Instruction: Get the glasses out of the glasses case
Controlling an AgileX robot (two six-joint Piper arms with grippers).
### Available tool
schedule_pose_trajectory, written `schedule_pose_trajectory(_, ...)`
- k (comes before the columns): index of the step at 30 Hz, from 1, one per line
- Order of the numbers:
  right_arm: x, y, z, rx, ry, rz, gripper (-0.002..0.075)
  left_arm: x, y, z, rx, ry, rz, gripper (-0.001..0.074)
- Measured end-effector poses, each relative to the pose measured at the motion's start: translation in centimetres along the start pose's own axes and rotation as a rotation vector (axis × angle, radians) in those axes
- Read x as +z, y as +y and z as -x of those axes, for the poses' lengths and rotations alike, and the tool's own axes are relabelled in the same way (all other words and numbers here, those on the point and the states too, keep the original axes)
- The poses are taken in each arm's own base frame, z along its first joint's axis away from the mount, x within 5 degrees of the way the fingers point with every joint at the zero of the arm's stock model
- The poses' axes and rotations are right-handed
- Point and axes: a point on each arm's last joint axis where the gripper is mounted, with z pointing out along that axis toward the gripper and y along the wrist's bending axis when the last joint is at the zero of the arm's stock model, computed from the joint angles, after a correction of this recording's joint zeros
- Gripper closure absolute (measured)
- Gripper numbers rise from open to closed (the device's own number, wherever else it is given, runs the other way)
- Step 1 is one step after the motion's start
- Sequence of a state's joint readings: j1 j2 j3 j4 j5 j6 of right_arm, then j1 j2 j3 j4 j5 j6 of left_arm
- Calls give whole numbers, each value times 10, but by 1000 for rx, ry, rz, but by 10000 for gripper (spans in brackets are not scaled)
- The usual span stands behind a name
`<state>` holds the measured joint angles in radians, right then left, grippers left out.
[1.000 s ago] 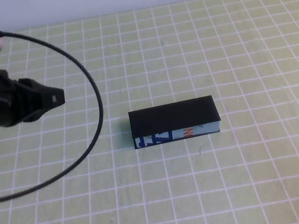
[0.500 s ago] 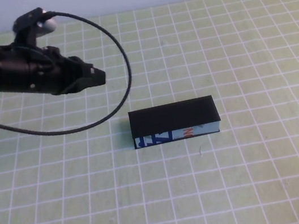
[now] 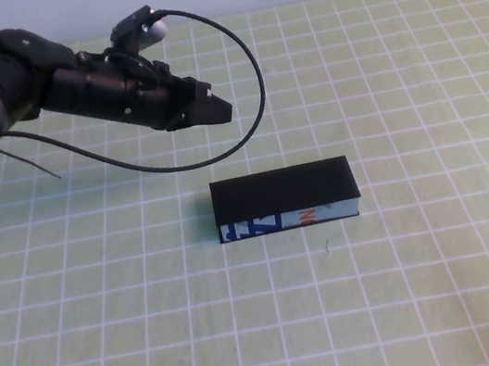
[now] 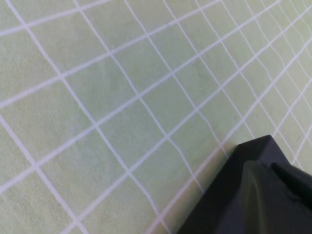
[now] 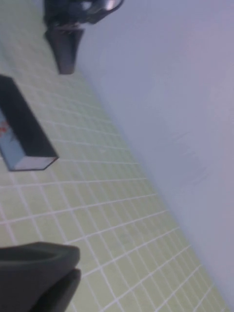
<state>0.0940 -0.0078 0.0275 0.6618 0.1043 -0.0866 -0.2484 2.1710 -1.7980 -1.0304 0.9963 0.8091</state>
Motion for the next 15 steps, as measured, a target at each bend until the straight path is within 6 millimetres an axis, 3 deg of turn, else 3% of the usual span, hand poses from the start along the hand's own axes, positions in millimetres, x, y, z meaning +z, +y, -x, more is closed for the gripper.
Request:
schedule_pose_trajectory(6, 0, 2, 5, 139, -34, 13, 743, 25, 23, -2, -54, 33, -25, 739)
schedule_pose_trajectory(11, 5, 30, 16, 115, 194, 43, 743, 39, 38, -14, -76, 87, -11, 739)
schedule_pose_trajectory(15, 27, 54, 34, -12, 464, 4, 743, 47, 45, -22, -99, 124, 4, 739)
